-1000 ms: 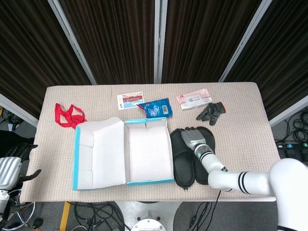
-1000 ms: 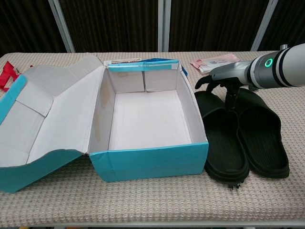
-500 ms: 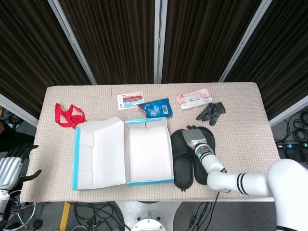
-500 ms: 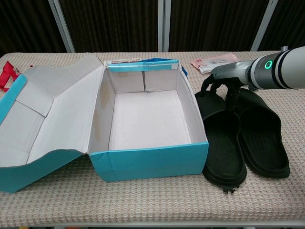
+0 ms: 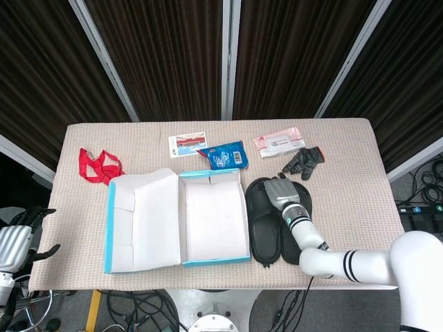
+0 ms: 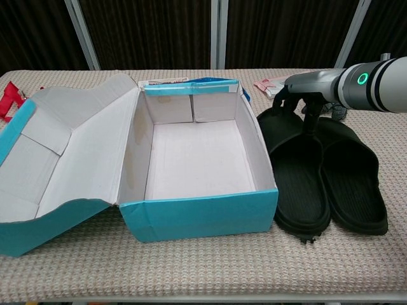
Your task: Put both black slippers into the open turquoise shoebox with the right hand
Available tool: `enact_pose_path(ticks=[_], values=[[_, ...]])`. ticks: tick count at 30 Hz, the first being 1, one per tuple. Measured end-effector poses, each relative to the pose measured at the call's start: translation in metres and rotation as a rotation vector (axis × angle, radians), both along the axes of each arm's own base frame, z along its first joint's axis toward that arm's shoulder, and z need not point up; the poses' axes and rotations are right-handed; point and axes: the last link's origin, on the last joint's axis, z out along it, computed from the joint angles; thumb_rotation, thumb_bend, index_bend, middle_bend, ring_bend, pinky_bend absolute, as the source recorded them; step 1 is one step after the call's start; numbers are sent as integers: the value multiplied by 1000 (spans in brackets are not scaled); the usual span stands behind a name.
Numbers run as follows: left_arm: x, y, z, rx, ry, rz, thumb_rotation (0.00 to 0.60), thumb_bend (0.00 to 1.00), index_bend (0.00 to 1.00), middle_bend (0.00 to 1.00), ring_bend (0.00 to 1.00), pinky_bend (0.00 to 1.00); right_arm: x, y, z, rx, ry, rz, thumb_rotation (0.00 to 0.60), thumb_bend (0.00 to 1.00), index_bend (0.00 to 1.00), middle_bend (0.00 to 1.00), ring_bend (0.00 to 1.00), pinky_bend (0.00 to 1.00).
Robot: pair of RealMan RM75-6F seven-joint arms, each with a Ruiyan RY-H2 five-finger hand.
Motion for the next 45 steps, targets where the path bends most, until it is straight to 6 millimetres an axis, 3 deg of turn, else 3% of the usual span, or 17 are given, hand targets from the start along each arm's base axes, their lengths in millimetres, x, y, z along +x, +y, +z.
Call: enact_pose_path(ticks=[9,19,25,30,45], values=[[1,0,-2,-8,-5,5,600,176,212,229,129,205,8,-2,42,-103,-95,74,600,107,604,613,247,177],[5,1,-3,-13,0,2,600,176,212,229,129,205,28,9,117,-227,-285,160,600,108,632,633,267,217],[6,1,-2,-9,-1,5,600,176,212,229,129,205,46,19,131,-231,-438,195,600,110,633,634,269,226],[6,1,-2,-7,-1,4,600,176,212,229,129,205,56,23,120,-198,-551,198,600,107,633,632,269,234],[4,3,2,11,-15,5,600,176,215,229,129,205,76,13,30,-95,-890,83,600,98,639,632,269,257]])
